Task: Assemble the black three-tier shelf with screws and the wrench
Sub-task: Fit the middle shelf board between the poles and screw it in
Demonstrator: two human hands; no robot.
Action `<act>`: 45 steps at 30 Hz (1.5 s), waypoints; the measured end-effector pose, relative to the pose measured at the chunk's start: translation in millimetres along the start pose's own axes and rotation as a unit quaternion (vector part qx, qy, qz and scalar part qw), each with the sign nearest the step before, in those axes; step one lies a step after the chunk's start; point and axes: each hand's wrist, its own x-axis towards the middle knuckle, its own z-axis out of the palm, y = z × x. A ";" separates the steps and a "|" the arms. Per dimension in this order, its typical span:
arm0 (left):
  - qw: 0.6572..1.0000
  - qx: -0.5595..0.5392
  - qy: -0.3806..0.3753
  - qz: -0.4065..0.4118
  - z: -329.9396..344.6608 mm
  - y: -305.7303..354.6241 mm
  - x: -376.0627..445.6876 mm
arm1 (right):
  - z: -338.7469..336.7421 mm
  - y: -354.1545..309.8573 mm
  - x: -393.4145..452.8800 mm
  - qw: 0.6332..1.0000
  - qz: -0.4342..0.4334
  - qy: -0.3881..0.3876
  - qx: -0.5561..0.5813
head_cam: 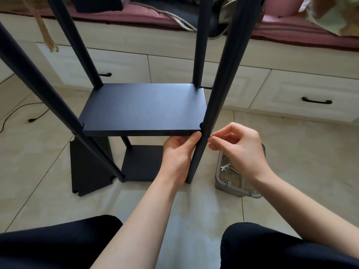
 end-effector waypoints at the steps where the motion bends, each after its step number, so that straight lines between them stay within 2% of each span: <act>1: 1.000 -0.002 0.001 -0.002 -0.8 -0.1 0.2 | -0.7 -0.4 0.3 1.000 0.015 -0.004 0.013; 8: 1.000 -0.010 0.007 0.000 -2.3 -0.8 -0.6 | -6.2 -1.3 2.2 0.999 -0.004 -0.016 -0.040; 28: 1.000 0.017 0.008 -0.007 -3.9 -3.2 1.3 | -6.3 -2.8 13.6 0.998 -0.006 -0.044 -0.045; 35: 1.000 0.022 0.004 -0.002 -3.4 -3.2 -0.9 | -9.0 -11.4 19.4 0.996 0.007 -0.082 -0.032; 41: 0.999 0.008 0.029 -0.018 2.4 -1.6 -1.8 | -9.1 -13.1 21.1 0.993 0.065 -0.096 0.025; 45: 0.996 0.000 0.082 -0.021 9.6 -2.1 0.3 | -7.8 -11.2 16.4 0.994 0.063 -0.087 0.027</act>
